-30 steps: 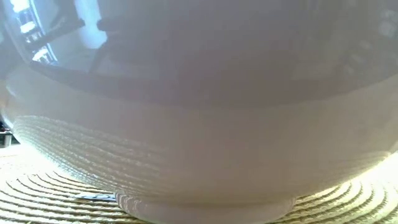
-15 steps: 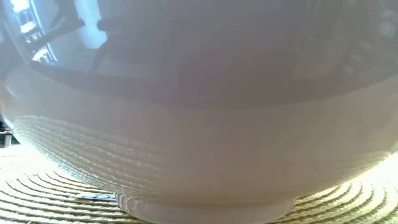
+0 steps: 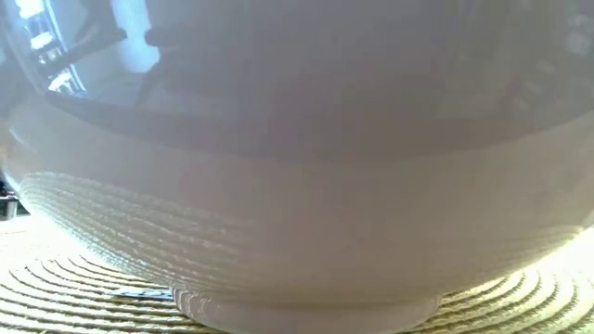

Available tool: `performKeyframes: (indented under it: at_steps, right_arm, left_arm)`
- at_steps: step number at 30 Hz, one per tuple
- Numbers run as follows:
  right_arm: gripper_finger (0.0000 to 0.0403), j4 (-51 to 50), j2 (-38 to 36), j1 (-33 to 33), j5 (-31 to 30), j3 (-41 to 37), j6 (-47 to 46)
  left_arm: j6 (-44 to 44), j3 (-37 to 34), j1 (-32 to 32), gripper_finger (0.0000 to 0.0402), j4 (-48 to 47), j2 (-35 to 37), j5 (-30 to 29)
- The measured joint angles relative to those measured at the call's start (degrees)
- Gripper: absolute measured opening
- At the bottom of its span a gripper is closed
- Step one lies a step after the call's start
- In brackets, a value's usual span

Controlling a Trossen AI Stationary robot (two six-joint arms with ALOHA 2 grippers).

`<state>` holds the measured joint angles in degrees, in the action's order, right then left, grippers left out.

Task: Arrange a breakfast setting
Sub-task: Pour the cereal from the white cereal box into the white bowl

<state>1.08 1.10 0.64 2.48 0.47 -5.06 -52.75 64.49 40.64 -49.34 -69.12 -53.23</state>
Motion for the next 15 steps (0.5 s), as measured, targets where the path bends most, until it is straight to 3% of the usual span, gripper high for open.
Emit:
performKeyframes:
  at_steps: [15]
  right_arm:
    - [0.0000, 0.0, 0.0, 0.0, -0.1, 0.0, 0.0]
  left_arm:
    - [-2.9, 0.0, 0.0, 0.0161, 0.6, 0.0, -0.1]
